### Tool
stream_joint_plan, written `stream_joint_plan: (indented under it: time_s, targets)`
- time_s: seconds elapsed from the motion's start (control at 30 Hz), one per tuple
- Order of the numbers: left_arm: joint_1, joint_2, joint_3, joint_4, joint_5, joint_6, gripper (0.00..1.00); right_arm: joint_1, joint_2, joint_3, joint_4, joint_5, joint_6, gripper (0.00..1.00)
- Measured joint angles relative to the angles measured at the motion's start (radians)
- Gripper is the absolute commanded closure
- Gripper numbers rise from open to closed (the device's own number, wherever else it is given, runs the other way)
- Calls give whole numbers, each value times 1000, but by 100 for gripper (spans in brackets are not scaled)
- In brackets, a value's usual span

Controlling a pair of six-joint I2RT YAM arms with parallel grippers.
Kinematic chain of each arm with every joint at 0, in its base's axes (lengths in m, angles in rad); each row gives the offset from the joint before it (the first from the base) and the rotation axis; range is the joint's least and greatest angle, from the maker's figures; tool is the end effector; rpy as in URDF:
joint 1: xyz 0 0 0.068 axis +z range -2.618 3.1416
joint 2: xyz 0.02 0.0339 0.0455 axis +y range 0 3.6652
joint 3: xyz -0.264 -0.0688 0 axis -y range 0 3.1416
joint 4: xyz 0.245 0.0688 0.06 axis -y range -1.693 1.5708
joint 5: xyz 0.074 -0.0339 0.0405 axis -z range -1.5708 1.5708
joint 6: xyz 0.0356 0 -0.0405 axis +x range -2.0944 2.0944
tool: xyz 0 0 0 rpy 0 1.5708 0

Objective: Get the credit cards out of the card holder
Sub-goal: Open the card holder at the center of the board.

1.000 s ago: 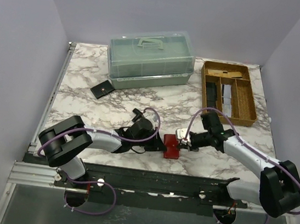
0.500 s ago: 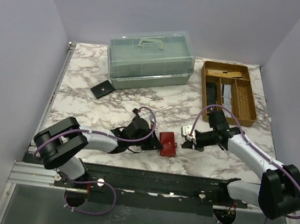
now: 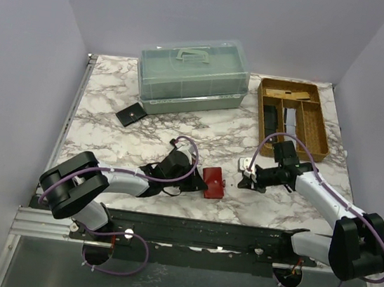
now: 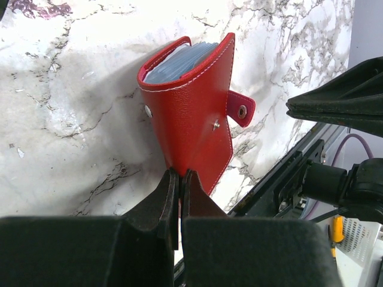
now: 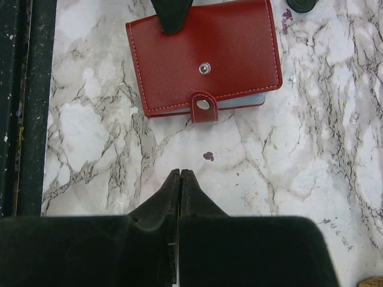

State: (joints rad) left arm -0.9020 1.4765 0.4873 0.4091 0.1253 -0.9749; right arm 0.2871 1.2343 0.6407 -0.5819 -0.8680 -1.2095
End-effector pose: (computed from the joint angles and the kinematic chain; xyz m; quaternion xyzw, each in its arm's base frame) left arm 0.1647 -0.2156 0.1447 -0.0023 0.8786 -0.4152 0.2360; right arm 0.1907 0.0846 0.1859 -0.6658 0.5958 0.2900 0.3430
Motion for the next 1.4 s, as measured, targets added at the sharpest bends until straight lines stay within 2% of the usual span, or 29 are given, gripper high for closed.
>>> stream_joint_plan:
  time_s: [0.37, 0.43, 0.47, 0.57, 0.63, 0.7, 0.83, 1.0, 1.07, 1.2, 1.4]
  targets:
    - [0, 0, 0, 0, 0, 0, 100, -7, 13, 0, 1, 14, 0, 100]
    - [0, 0, 0, 0, 0, 0, 97, -7, 16, 0, 1, 16, 1, 100]
    - [0, 0, 1, 0, 0, 0, 95, -7, 18, 0, 1, 16, 0, 96]
    - [0, 1, 10, -12, 0, 4, 87, -8, 20, 0, 3, 16, 6, 72]
    - [0, 1, 17, -24, 0, 8, 80, -8, 19, 0, 7, 6, 19, 63]
    - [2, 1, 28, -40, -2, 10, 73, -8, 16, -2, 13, -26, 36, 60]
    - [4, 0, 51, -74, -17, 13, 61, -6, -13, -2, 59, -108, 146, 65]
    - [3, -44, 61, -156, -92, 16, 59, 48, -5, 7, 182, -132, 377, 92]
    - [3, -91, 62, -201, -138, 19, 55, 82, 33, 34, 222, -98, 479, 99]
    - [1, -229, 59, -261, -209, 37, 32, 129, 123, 101, 295, -2, 653, 100]
    - [-3, -349, -14, -200, -208, 47, 29, 174, 176, 117, 364, 119, 784, 100]
